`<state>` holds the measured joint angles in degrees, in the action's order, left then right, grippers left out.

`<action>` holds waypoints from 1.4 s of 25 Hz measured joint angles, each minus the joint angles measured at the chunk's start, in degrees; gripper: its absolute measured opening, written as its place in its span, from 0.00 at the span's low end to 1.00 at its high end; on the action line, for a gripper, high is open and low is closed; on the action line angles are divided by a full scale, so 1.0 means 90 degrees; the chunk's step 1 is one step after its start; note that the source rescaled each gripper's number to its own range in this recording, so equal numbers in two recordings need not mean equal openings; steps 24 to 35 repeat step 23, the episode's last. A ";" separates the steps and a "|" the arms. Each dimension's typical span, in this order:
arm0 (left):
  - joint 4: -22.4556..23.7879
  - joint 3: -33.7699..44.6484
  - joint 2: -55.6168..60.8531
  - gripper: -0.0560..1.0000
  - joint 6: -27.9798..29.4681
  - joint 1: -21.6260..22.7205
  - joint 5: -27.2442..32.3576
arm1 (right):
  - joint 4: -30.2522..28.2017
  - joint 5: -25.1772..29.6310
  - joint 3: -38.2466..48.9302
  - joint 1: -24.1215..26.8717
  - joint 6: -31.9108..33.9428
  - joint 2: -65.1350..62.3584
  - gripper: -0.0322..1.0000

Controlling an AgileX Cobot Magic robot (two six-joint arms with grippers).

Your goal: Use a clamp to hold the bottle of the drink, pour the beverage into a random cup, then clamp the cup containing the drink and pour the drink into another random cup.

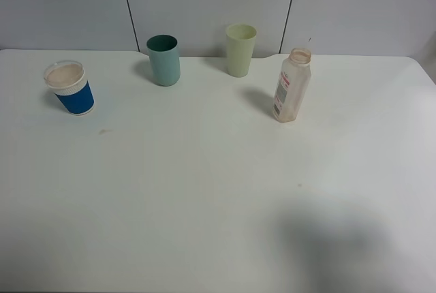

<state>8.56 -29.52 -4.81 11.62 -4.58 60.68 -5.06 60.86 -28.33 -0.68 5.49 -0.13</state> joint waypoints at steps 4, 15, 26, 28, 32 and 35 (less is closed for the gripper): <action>0.0000 0.0006 0.0122 0.89 0.0000 0.0000 0.0000 | 0.0000 0.0000 0.0000 0.0000 0.0000 0.0000 1.00; -0.0071 0.0012 0.0566 0.89 -0.0083 0.0256 0.0000 | 0.0000 0.0000 0.0000 0.0000 0.0000 0.0000 1.00; -0.0472 0.0060 0.0566 0.89 -0.0596 0.0503 -0.0013 | 0.0000 0.0000 0.0000 0.0000 0.0000 0.0000 1.00; -0.0472 0.0060 0.0566 0.89 -0.0596 0.0503 -0.0013 | 0.0000 0.0000 0.0000 0.0000 0.0000 0.0000 1.00; -0.0472 0.0060 0.0566 0.89 -0.0596 0.0503 -0.0013 | 0.0000 0.0000 0.0000 0.0000 0.0000 0.0000 1.00; -0.0472 0.0060 0.0566 0.89 -0.0596 0.0503 -0.0013 | 0.0000 0.0000 0.0000 0.0000 0.0000 0.0000 1.00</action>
